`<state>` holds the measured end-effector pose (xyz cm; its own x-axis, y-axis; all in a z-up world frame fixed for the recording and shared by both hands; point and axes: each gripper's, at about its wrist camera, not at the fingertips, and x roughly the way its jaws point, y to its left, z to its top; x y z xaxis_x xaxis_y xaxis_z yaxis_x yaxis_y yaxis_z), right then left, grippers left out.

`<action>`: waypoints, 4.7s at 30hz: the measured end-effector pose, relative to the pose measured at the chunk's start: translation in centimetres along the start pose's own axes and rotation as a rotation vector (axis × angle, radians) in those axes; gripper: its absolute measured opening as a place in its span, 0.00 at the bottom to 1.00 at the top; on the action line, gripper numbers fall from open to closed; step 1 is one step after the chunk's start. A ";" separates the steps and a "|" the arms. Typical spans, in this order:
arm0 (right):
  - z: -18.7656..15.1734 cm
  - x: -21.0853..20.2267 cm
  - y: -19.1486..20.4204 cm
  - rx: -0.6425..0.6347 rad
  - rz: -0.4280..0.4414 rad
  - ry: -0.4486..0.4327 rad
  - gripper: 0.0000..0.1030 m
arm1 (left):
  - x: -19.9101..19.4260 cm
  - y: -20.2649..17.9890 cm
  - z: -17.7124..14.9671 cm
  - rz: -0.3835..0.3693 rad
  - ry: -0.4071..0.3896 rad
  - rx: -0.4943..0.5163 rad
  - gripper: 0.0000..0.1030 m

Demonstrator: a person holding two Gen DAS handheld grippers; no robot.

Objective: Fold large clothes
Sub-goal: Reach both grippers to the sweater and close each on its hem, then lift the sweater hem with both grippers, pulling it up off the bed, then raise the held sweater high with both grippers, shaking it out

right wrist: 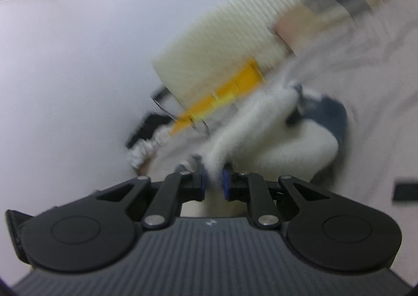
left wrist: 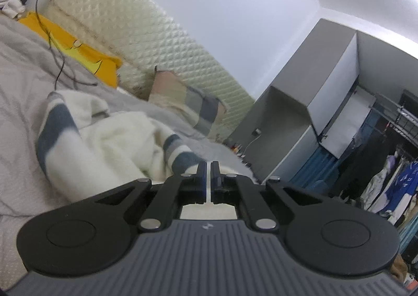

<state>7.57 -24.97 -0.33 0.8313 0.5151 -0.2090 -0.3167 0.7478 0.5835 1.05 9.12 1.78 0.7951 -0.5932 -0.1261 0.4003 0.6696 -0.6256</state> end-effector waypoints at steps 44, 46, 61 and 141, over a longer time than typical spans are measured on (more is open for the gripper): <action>-1.5 9.2 -8.0 0.170 -0.169 0.253 0.23 | 13.6 -2.4 -11.2 0.593 0.362 0.893 0.21; -1.4 8.8 -6.9 0.109 -0.195 0.233 0.26 | 13.0 -2.2 -9.5 0.554 0.303 0.794 0.18; -3.4 3.0 3.6 -0.446 -0.183 0.006 0.65 | 9.9 -0.2 -3.6 0.412 0.084 0.409 0.15; -5.8 2.7 2.3 -0.505 -0.587 -0.176 0.21 | 9.4 0.3 -6.2 0.673 0.061 0.395 0.54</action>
<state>6.43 -19.38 -4.12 0.9733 -0.0650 -0.2200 0.0623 0.9979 -0.0192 5.86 0.99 -4.37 0.9025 -0.0188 -0.4303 -0.0177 0.9966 -0.0807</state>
